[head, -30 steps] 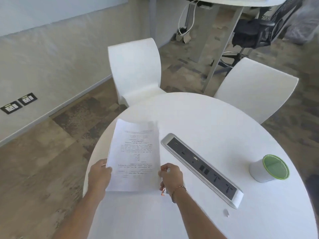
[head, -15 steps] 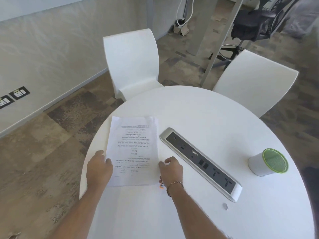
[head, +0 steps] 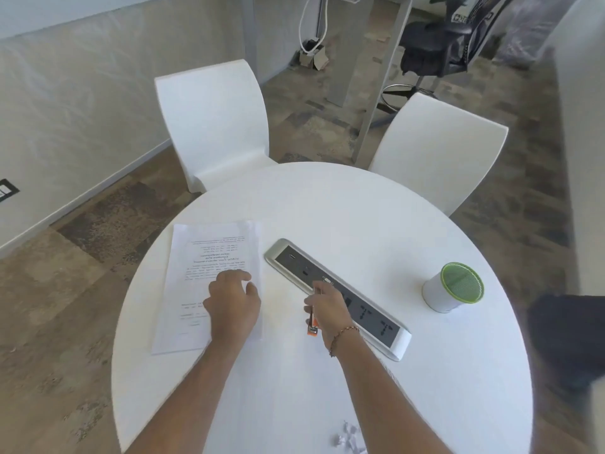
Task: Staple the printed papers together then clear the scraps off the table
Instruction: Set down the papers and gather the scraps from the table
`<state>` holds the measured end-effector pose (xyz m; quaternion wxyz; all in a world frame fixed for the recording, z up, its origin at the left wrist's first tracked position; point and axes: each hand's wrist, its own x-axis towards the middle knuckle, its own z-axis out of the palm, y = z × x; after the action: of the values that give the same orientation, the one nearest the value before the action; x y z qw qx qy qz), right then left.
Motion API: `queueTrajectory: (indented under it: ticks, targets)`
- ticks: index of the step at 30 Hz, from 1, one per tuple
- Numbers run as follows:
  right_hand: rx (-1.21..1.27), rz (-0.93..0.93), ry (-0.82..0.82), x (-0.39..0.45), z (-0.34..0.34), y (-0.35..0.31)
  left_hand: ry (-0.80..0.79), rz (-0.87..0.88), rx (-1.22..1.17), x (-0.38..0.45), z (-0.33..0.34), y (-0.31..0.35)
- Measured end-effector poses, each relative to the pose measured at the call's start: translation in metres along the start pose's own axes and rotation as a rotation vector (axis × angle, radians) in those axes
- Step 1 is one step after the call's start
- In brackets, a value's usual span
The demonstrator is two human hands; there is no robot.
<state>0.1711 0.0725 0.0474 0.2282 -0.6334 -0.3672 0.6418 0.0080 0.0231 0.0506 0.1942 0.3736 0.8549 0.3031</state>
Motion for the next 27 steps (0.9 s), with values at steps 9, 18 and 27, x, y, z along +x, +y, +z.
queueTrajectory:
  ticks: [9, 18, 27]
  targets:
    - [0.001, -0.116, 0.219, 0.007, -0.076, -0.004, -0.137, 0.125, -0.089, -0.036, 0.047, 0.059]
    - [-0.422, -0.293, 0.264, 0.046, -0.132, -0.018, -0.217, 0.258, -0.156, -0.048, 0.088, 0.106]
    - [-0.767, -0.482, 0.323, 0.099, -0.143, -0.020, -0.230, 0.288, -0.134, -0.041, 0.103, 0.124]
